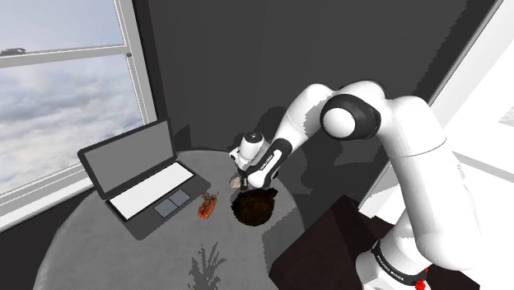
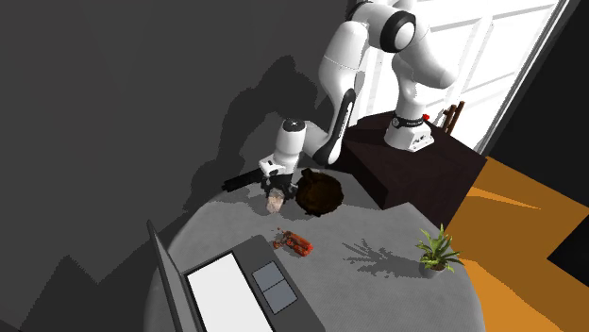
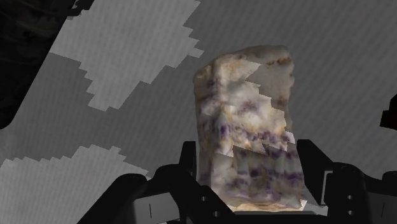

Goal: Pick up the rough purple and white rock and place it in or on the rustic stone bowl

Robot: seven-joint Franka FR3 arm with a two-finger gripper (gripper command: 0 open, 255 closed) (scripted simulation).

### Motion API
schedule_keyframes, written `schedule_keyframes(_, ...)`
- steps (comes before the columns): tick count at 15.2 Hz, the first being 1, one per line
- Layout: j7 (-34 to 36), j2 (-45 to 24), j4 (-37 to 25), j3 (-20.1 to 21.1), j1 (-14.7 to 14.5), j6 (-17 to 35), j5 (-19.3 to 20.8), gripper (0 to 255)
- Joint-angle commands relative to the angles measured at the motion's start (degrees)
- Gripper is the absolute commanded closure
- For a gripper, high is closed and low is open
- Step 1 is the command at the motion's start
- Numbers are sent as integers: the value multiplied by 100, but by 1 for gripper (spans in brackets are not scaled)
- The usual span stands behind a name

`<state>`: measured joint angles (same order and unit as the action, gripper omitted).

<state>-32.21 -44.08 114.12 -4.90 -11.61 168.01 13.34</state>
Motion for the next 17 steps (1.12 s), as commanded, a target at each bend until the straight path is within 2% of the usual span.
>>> schedule_keyframes(1,-4,-9,6,4,2,-5,1,255)
schedule_keyframes(8,9,-9,8,0,-14,-4,0,255)
schedule_keyframes(17,-87,673,296,75,44,-399,-24,255)
